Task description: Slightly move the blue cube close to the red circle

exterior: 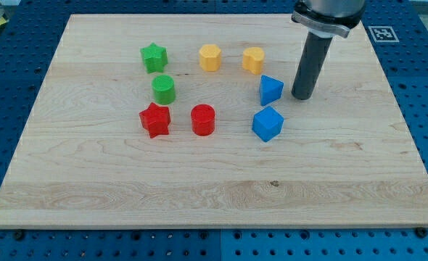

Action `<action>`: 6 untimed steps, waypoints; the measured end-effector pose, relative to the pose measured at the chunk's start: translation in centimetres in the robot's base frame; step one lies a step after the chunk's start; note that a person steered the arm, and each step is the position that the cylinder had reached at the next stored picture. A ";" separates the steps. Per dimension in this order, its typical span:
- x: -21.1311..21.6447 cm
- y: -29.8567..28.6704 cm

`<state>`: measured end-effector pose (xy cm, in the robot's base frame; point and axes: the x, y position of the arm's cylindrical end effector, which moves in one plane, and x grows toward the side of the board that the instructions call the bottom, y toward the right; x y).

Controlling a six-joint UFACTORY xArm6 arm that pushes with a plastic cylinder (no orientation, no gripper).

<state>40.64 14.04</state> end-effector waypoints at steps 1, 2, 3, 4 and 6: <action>-0.2 -0.5; -0.1 -1.1; -0.2 -3.0; -0.2 -4.6; -0.2 -4.1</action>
<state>40.49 9.98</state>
